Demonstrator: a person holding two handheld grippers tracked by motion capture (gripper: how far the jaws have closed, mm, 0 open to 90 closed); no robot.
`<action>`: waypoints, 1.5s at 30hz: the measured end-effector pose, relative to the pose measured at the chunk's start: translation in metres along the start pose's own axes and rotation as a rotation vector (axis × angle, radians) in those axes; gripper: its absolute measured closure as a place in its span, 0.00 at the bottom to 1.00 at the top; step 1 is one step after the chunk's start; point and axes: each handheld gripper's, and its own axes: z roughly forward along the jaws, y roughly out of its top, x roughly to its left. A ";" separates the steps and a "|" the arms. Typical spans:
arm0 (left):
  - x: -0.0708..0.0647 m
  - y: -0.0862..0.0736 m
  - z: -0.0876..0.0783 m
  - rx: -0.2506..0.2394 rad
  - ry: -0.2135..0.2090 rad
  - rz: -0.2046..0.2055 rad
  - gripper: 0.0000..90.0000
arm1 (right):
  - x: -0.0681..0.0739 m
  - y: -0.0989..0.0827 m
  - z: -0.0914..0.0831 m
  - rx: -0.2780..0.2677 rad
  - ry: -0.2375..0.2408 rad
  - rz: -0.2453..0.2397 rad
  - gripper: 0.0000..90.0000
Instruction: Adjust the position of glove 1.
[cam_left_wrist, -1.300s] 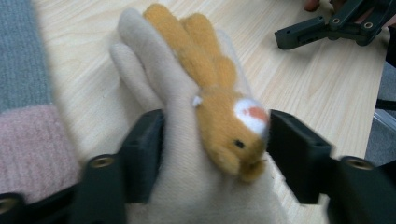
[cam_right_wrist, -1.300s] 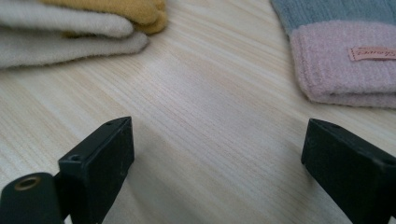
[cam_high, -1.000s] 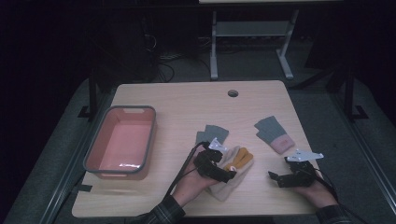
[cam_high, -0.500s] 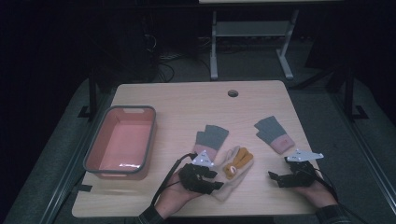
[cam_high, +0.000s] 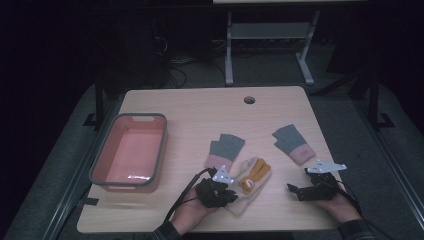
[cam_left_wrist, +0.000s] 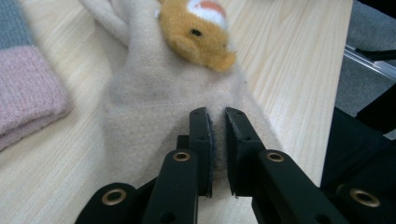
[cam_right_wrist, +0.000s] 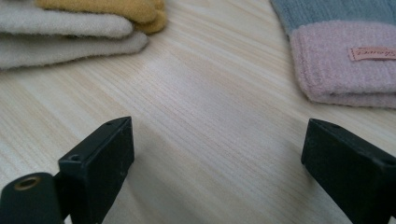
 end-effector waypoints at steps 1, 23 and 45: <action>0.000 0.001 -0.001 -0.008 -0.005 -0.005 0.91 | 0.000 0.000 0.000 0.000 0.000 0.000 0.10; -0.015 0.010 -0.001 -0.062 -0.061 -0.052 0.62 | 0.000 0.000 0.000 0.001 0.000 0.003 0.10; 0.022 0.025 0.036 -0.056 0.007 -0.073 0.15 | 0.000 0.000 0.000 0.001 0.002 0.001 0.10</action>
